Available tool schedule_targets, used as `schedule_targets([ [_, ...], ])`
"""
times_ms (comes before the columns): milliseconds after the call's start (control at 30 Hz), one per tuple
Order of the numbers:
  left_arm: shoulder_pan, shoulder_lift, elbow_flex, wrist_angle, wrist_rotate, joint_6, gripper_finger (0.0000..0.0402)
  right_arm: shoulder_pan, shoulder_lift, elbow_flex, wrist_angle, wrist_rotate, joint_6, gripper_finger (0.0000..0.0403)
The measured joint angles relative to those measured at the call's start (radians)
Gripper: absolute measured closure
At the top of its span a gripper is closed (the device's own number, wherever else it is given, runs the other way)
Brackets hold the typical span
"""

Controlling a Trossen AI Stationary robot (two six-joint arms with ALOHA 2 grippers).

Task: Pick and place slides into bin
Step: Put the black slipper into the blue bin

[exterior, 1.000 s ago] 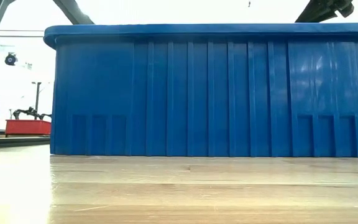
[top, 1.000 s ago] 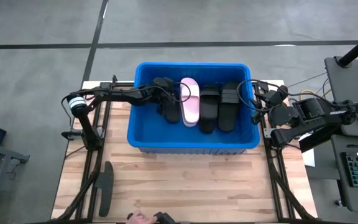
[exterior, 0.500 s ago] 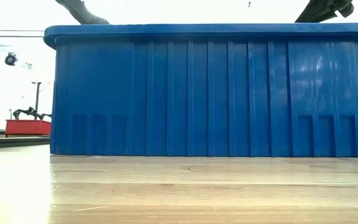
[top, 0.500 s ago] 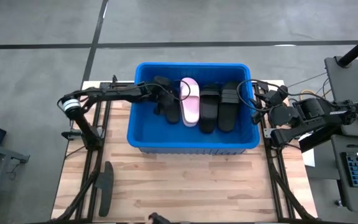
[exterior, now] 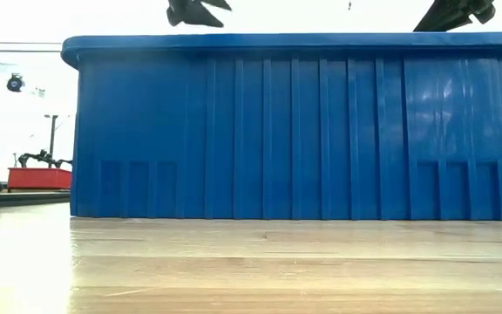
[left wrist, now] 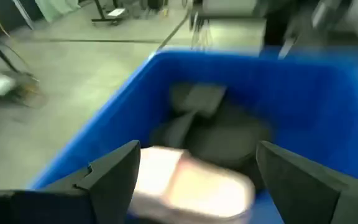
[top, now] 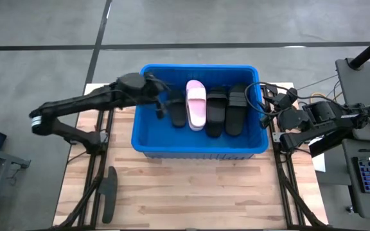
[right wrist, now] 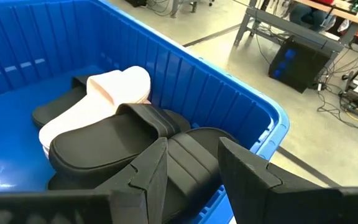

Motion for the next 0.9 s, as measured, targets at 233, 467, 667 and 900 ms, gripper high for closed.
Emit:
schedule_targets([
  [233,-0.103,-0.139,-0.002,-0.108,0.026,-0.557,0.0098,0.000,0.000,0.000,0.000,-0.001,0.000,0.0271],
  [467,-0.164,-0.183,-0.004,-0.313,0.242,-0.995,0.0098,0.000,0.000,0.000,0.000,0.000,0.000,0.0271],
  [667,-0.245,-0.180,-0.005,-0.556,0.493,-1.266,0.0098,0.000,0.000,0.000,0.002,0.000,0.000,0.0271],
  [900,-0.462,-0.178,-0.005,-0.827,0.482,-1.546,0.0098,0.000,0.000,0.000,0.004,-0.001,0.004,0.0271],
])
